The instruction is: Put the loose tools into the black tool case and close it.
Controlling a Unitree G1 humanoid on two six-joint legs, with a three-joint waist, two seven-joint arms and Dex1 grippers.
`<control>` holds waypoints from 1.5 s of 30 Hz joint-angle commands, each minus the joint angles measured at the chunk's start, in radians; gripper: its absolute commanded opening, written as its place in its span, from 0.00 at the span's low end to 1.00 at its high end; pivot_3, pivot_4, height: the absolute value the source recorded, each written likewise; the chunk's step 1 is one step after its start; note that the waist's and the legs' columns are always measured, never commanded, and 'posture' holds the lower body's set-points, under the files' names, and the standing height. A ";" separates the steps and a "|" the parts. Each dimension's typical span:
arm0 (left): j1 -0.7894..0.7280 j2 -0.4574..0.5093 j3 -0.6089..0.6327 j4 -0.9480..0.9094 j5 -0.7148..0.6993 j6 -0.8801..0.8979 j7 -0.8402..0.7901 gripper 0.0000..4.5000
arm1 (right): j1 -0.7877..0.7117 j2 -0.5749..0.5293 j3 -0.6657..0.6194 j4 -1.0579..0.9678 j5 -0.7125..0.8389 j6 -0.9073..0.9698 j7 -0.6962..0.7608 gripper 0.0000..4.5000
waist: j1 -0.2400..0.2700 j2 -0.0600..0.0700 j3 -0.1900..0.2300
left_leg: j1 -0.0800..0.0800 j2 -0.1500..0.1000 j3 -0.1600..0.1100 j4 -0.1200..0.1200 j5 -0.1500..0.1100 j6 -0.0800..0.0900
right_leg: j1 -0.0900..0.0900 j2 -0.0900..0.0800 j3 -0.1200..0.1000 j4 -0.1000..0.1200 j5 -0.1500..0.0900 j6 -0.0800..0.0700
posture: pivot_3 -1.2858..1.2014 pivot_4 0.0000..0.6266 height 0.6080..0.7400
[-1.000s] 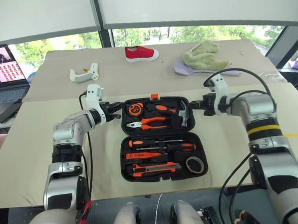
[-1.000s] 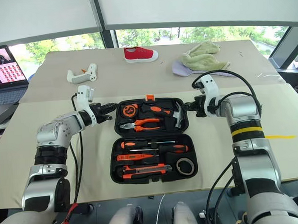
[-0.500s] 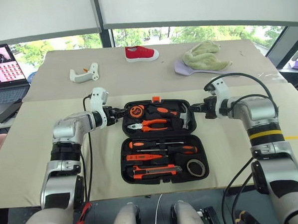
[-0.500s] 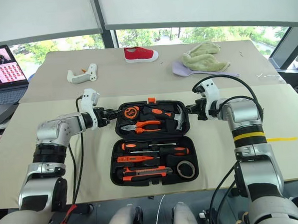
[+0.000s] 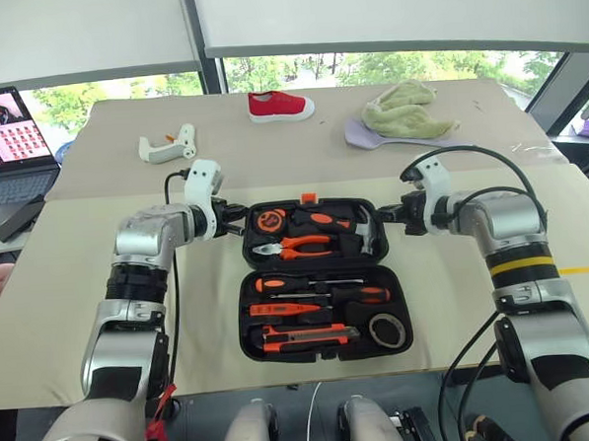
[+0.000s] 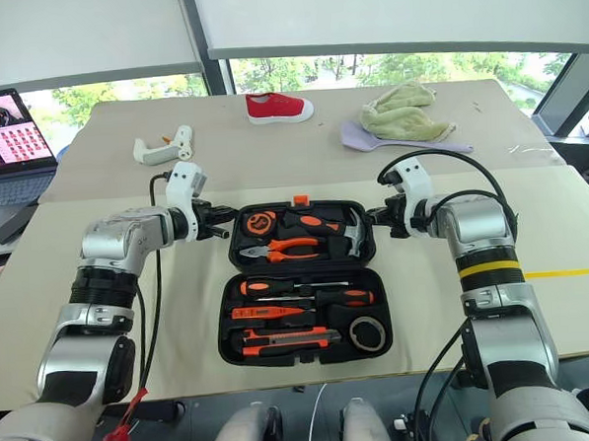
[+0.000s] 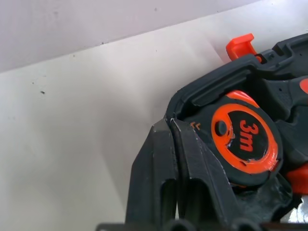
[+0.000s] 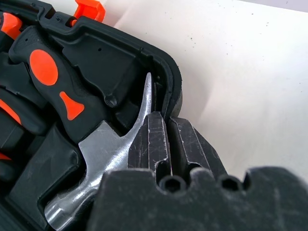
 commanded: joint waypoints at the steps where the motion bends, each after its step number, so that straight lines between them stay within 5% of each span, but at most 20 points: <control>1: 0.010 -0.025 -0.005 0.019 -0.027 0.075 -0.022 0.01 | -0.003 0.001 0.001 -0.047 0.014 -0.024 0.021 0.00 | 0.000 0.000 0.000 | 0.000 0.000 0.000 0.000 0.000 0.000 | 0.000 0.000 0.000 0.000 0.000 0.000 | 0.52 0.24 1.00; 8: -0.061 0.048 0.014 0.026 -0.034 0.126 -0.060 0.01 | 0.011 0.006 0.001 -0.058 0.017 -0.026 0.021 0.00 | -0.001 0.000 0.000 | 0.000 0.000 0.000 0.000 0.000 0.000 | 0.000 0.000 0.000 0.000 0.000 0.000 | 0.52 0.24 1.00; 18: -0.105 0.029 0.019 -0.022 -0.054 0.347 -0.021 0.80 | 0.038 0.034 -0.003 -0.081 0.020 -0.028 0.006 0.00 | 0.000 0.000 0.000 | 0.000 -0.002 0.000 0.000 0.000 0.000 | 0.000 0.000 0.000 0.000 0.000 0.000 | 0.52 0.24 1.00; 45: -0.078 0.119 0.024 -0.204 -0.121 0.490 -0.011 0.80 | 0.015 0.066 0.013 -0.053 0.003 -0.049 0.006 0.00 | -0.015 0.000 0.000 | 0.000 0.002 0.000 -0.001 0.001 -0.002 | -0.001 0.002 0.001 0.000 0.000 0.000 | 0.52 0.24 1.00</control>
